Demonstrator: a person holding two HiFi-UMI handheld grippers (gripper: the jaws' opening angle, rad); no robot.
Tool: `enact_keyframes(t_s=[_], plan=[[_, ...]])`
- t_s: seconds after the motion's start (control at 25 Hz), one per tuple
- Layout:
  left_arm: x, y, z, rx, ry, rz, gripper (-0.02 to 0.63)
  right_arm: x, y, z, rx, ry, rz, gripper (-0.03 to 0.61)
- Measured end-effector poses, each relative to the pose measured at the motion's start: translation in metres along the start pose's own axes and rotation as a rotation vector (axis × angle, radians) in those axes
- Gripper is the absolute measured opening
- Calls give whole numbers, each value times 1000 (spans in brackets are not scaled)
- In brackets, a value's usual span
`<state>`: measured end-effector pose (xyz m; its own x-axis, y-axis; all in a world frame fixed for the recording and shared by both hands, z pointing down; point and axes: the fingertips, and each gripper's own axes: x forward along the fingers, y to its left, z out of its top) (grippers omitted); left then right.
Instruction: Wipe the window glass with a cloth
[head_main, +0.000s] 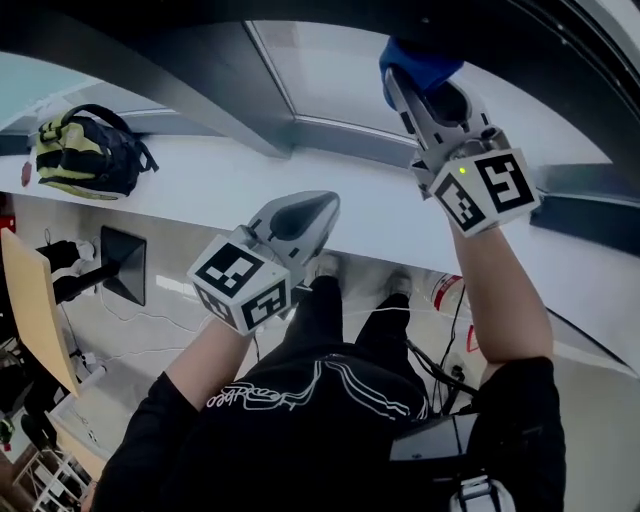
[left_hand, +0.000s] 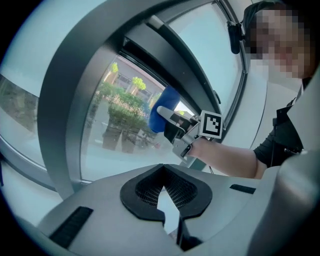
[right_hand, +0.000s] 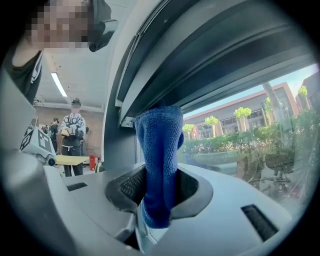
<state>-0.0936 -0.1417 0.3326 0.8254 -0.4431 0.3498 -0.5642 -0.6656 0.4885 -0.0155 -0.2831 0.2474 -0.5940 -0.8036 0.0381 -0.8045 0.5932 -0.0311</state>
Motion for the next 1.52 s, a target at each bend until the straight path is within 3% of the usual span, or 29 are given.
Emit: enact_keyframes(t_s=[0.8,1.24,1.52], plan=[[161,-150,-52,27,117,-138,5,-235,-203,-17,-7,23,-296,94],[231,-221,-82,32,173,-216,5,-372,-319,-34,-49,67,-558,94],[252,-251,-92,37,187,-248,5,-436,-373,-36,-5,49,-733,94]])
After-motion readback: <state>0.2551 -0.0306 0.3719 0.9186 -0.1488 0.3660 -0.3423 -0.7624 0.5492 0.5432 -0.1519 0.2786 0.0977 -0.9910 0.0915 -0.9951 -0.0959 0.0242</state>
